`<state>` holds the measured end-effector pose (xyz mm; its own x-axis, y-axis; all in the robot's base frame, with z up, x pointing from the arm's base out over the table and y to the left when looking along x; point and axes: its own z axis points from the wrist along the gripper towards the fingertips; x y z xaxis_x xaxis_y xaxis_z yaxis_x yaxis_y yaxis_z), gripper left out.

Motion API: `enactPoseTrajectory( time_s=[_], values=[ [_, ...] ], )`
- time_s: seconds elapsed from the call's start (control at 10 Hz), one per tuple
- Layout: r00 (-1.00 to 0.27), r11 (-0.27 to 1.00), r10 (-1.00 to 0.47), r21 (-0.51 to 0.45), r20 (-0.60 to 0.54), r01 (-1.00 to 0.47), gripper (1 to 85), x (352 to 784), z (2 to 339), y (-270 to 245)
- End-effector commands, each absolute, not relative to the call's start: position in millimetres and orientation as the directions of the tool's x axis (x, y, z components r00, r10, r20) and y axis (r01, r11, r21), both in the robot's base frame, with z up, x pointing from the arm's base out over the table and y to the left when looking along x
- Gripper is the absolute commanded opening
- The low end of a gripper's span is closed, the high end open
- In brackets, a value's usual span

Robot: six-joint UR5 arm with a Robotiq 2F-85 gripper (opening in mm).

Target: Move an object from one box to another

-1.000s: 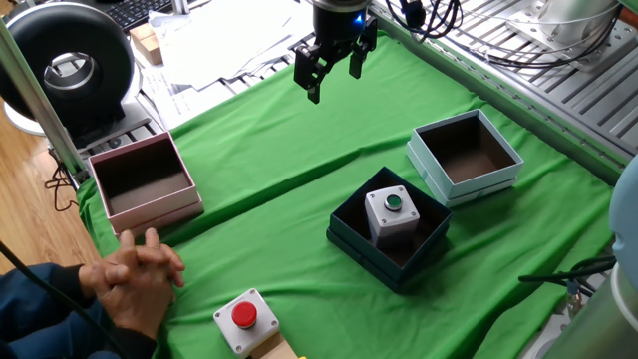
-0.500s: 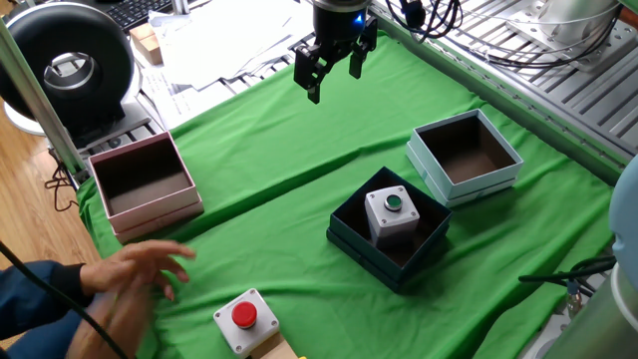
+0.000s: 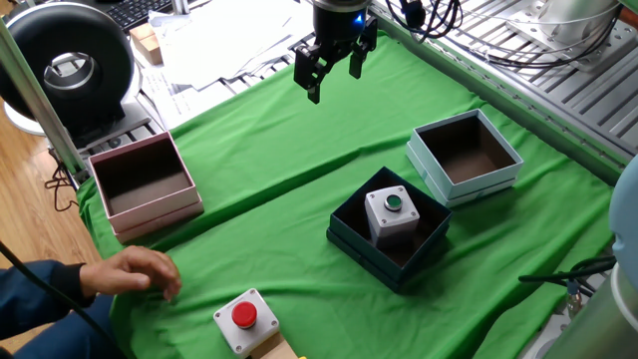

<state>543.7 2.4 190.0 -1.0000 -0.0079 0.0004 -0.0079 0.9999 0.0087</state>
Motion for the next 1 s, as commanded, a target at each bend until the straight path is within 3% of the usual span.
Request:
enactPoseTrajectory(
  time_s=[0.0, 0.9],
  values=[
    [-0.974, 0.988, 0.151, -0.040, 0.171, 0.147, 1.0, 498.3, 193.9, -1.2],
    [-0.976, 0.990, 0.141, -0.037, 0.164, 0.136, 1.0, 497.2, 190.7, -2.1]
  ],
)
